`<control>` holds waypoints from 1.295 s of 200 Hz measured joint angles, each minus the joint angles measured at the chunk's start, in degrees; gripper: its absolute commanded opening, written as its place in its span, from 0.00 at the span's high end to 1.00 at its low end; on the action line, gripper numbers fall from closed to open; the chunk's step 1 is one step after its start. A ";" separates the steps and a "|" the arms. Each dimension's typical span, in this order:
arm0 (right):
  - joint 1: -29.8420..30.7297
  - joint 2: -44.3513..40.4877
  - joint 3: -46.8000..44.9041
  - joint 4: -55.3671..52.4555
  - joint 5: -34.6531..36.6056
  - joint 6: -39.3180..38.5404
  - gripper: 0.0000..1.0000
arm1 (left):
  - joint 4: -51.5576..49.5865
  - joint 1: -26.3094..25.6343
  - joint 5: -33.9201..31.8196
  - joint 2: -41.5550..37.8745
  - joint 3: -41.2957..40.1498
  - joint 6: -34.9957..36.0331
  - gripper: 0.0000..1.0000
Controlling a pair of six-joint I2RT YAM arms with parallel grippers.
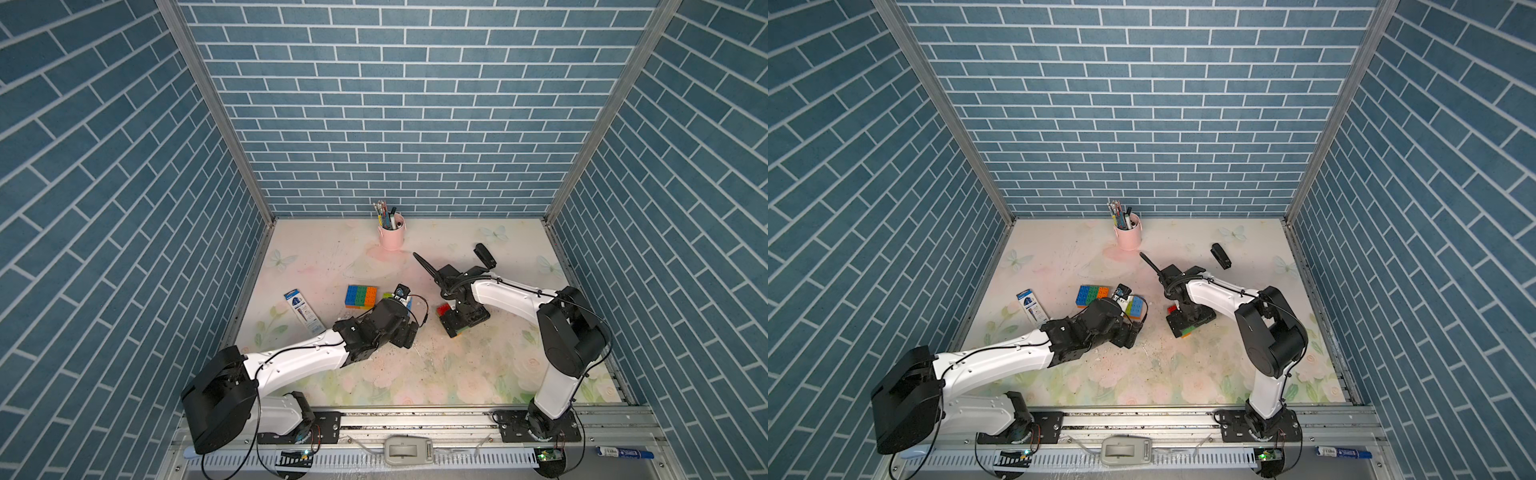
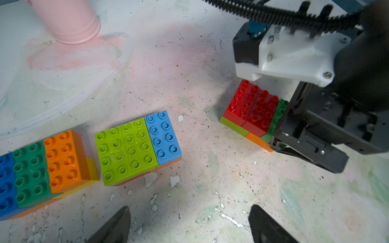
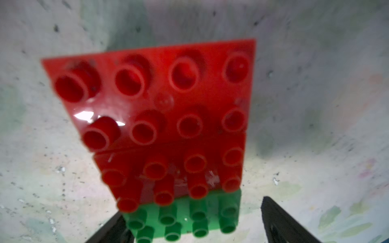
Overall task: Assemble a rectangle with lego
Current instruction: Assemble the lego brick with the lego brick, then move the lego brick at the center of the board.
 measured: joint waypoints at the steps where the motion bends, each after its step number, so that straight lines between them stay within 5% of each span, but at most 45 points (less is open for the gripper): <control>1: 0.00 -0.17 0.09 -0.11 0.13 0.11 0.09 | 0.00 0.00 0.00 -0.02 0.00 0.02 0.10; 35: 0.15 -9.03 0.11 -0.94 -0.11 6.73 0.18 | -0.13 1.73 -0.13 -1.38 -0.55 0.09 0.10; 72: 1.40 -20.13 -11.89 7.76 -7.63 25.81 0.22 | 0.20 5.88 0.20 -4.42 -2.29 -0.48 0.10; 124: 1.14 -15.65 -20.11 23.58 -14.47 42.14 0.23 | -0.63 11.72 1.07 -9.84 -5.33 -2.34 0.11; 181: -1.46 -10.19 -17.88 27.50 -15.02 43.71 0.24 | -1.81 12.94 1.66 -13.86 -7.89 -3.39 0.11; 259: -5.16 -1.77 -8.57 24.30 -15.54 34.36 0.22 | -2.51 13.00 2.01 -15.13 -8.33 -3.56 0.11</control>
